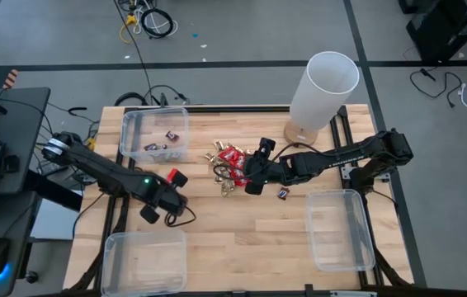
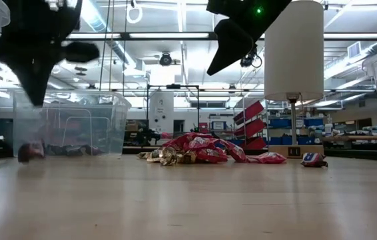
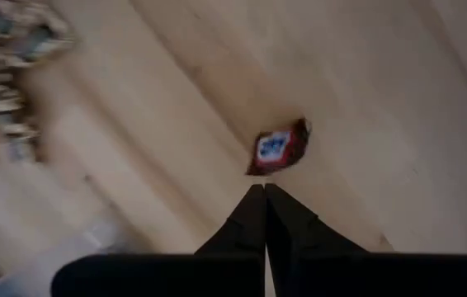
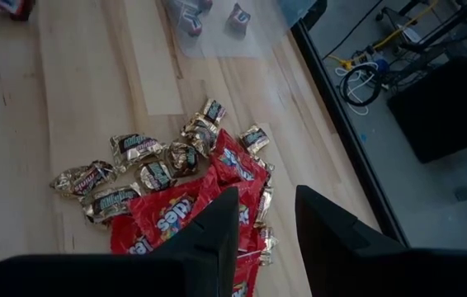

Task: Sort candy
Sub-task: Put the brown chocolate into the top left transparent bin

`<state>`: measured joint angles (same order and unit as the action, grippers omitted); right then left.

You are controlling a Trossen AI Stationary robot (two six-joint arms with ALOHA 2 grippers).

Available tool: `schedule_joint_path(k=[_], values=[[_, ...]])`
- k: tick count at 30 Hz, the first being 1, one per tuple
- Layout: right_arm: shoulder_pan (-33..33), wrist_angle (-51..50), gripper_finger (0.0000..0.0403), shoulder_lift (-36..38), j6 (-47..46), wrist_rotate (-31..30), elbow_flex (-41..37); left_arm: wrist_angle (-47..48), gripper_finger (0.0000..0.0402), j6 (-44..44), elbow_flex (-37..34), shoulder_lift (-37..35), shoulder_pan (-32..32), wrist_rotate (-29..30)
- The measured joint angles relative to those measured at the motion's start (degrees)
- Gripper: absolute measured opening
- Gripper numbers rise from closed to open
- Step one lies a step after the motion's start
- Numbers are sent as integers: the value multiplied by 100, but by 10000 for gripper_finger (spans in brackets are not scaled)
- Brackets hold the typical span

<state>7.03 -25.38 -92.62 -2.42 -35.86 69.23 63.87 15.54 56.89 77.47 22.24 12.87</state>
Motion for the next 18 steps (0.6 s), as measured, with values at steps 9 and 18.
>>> schedule_joint_path(k=[9,18], values=[[0,-3,107,2,66,0,0,1010,0,-141,1419,-7,-7,540],[2,-58,107,2,-29,0,0,781,0,-567,532,0,-150,126]])
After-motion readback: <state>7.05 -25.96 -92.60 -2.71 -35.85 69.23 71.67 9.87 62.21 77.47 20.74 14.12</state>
